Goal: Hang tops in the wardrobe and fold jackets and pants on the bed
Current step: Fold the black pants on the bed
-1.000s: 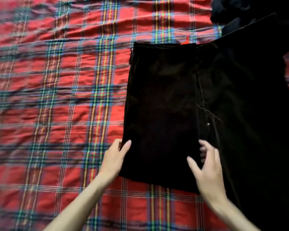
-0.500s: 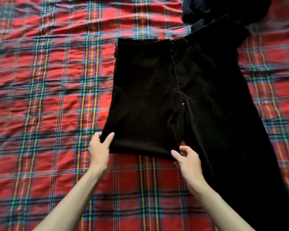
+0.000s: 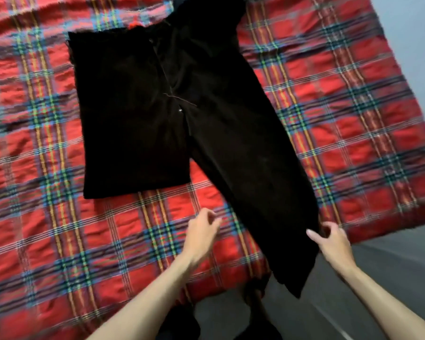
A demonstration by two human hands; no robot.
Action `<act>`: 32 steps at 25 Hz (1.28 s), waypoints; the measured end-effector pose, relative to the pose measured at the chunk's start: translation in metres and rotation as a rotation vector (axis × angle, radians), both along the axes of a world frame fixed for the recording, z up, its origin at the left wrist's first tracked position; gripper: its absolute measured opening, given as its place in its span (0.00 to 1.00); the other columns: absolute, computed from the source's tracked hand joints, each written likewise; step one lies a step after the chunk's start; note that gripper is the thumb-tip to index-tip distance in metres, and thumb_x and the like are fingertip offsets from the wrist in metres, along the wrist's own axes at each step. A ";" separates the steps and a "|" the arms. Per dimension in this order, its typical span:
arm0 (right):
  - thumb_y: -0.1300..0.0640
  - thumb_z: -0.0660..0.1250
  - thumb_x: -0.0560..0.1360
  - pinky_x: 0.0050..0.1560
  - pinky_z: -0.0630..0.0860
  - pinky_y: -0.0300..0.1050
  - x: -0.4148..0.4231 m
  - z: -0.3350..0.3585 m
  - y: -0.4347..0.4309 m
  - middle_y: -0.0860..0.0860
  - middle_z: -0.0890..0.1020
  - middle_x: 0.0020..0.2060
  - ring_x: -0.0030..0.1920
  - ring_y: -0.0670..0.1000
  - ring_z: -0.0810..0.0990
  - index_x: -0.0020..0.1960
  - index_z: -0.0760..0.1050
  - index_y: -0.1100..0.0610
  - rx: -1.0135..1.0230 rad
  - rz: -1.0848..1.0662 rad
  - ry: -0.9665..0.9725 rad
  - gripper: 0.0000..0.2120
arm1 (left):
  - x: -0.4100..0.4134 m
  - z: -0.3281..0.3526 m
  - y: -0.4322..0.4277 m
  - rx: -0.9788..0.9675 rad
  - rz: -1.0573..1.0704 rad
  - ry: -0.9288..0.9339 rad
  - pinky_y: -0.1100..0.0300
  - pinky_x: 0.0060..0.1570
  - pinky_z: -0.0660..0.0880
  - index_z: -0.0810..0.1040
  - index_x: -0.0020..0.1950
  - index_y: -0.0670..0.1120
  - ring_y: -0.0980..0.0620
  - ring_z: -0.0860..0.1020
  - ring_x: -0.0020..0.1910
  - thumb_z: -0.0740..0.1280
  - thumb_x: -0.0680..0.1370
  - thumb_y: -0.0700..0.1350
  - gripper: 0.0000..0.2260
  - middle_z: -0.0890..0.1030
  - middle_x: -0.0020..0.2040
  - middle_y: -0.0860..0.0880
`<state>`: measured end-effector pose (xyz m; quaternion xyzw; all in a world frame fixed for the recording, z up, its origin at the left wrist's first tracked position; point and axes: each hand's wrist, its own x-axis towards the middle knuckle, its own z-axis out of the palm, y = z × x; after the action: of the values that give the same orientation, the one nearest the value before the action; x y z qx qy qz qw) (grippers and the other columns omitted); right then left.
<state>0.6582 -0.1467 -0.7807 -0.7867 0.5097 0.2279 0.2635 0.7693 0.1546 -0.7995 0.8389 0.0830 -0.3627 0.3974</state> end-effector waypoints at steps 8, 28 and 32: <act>0.55 0.69 0.77 0.47 0.68 0.45 -0.073 -0.028 -0.026 0.49 0.77 0.43 0.51 0.50 0.73 0.46 0.76 0.56 0.539 0.009 -0.174 0.05 | -0.141 -0.028 -0.133 -0.124 0.378 0.323 0.58 0.38 0.75 0.74 0.40 0.47 0.52 0.78 0.36 0.69 0.78 0.47 0.09 0.78 0.34 0.51; 0.66 0.69 0.75 0.56 0.75 0.41 -0.041 0.262 0.012 0.51 0.84 0.51 0.53 0.44 0.82 0.58 0.77 0.60 0.855 0.254 -0.677 0.12 | -0.116 0.261 -0.134 -0.248 0.377 -0.006 0.43 0.55 0.77 0.80 0.50 0.43 0.47 0.80 0.49 0.69 0.72 0.56 0.17 0.82 0.48 0.45; 0.68 0.70 0.74 0.39 0.77 0.34 -0.026 0.304 0.031 0.54 0.82 0.41 0.41 0.48 0.81 0.55 0.75 0.60 0.810 0.108 -0.706 0.11 | -0.129 0.325 -0.114 -0.181 0.266 -0.333 0.58 0.54 0.76 0.75 0.64 0.51 0.56 0.79 0.53 0.66 0.80 0.53 0.14 0.80 0.53 0.53</act>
<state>0.6324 -0.1161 -0.4765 -0.6761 0.2203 0.1410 0.6889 0.6398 0.0403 -0.4744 0.8298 0.0932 -0.1697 0.5234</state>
